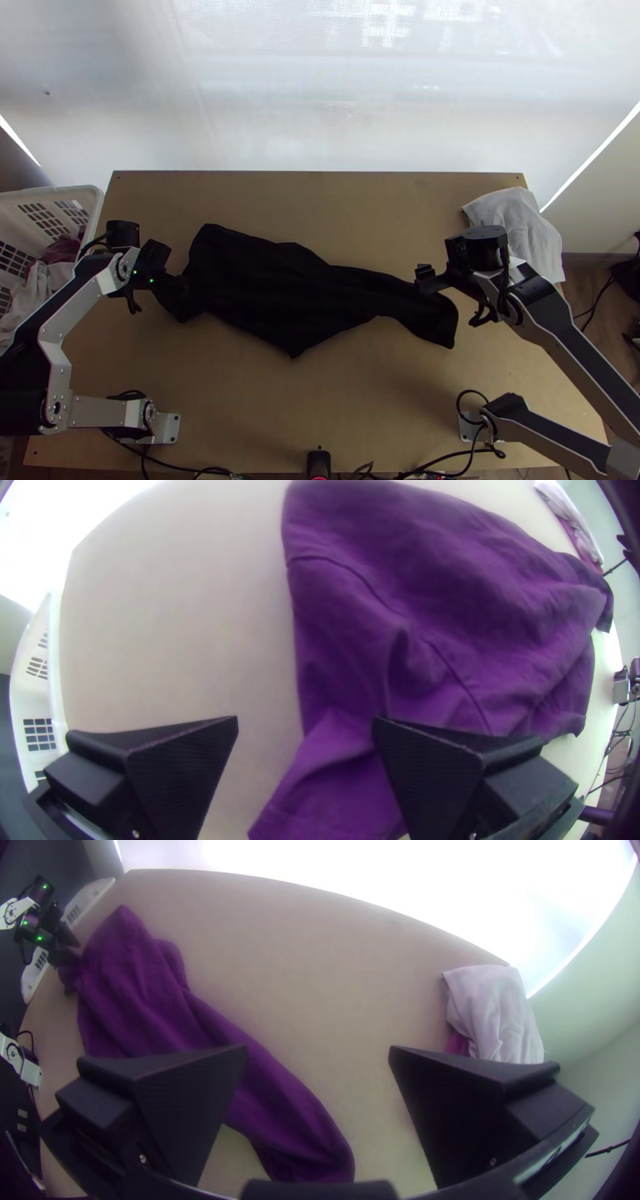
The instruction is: Fold the t-shirt
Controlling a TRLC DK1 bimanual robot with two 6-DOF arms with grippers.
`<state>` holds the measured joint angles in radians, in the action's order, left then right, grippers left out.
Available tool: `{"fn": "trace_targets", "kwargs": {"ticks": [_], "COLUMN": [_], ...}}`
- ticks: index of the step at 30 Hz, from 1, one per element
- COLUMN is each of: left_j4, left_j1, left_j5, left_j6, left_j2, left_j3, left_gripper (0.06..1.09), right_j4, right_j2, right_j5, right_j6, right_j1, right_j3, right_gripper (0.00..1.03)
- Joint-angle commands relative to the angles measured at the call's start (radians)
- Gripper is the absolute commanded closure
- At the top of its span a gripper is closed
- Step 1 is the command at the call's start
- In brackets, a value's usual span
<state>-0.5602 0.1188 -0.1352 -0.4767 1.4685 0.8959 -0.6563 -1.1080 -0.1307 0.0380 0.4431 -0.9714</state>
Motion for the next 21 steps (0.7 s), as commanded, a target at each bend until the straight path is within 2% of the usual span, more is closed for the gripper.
{"fn": "trace_targets", "kwargs": {"ticks": [1,9,10,11,12,13,17,19,21], "left_j4": [-0.084,-0.167,-0.167,-0.17,-0.172,-0.17,-0.152,-0.127,-0.106], "left_j1": [-0.042,-0.053,-0.059,-0.061,-0.065,-0.065,-0.064,-0.064,-0.064], "left_j5": [-0.032,-0.053,-0.055,-0.055,-0.057,-0.061,-0.08,-0.081,-0.081], "left_j6": [0.001,0.009,0.01,0.01,0.01,0.01,0.01,0.01,0.012], "left_j2": [-0.019,-0.056,-0.056,-0.057,-0.057,-0.057,-0.062,-0.069,-0.085], "left_j3": [0.003,0.04,0.037,0.035,0.035,0.032,0.001,-0.018,-0.031], "left_gripper": [0.11,0.11,0.15,0.25,0.42,0.53,0.6,0.7,0.9], "right_j4": [-0.005,-0.002,0.0,0.0,0.001,0.001,0.001,0.001,0.001], "right_j2": [0.0,-0.001,-0.001,-0.001,-0.003,-0.003,-0.003,-0.003,-0.003], "right_j5": [-0.006,-0.009,-0.009,-0.009,-0.009,-0.009,-0.009,-0.009,-0.009], "right_j6": [0.002,0.003,0.003,0.003,0.003,0.002,0.002,0.002,0.002], "right_j1": [0.008,0.016,0.017,0.017,0.017,0.017,0.017,0.019,0.019], "right_j3": [-0.006,-0.006,-0.006,-0.006,-0.006,-0.006,-0.004,-0.003,-0.003], "right_gripper": [0.05,0.05,0.05,0.05,0.05,0.05,0.05,0.05,0.05]}}
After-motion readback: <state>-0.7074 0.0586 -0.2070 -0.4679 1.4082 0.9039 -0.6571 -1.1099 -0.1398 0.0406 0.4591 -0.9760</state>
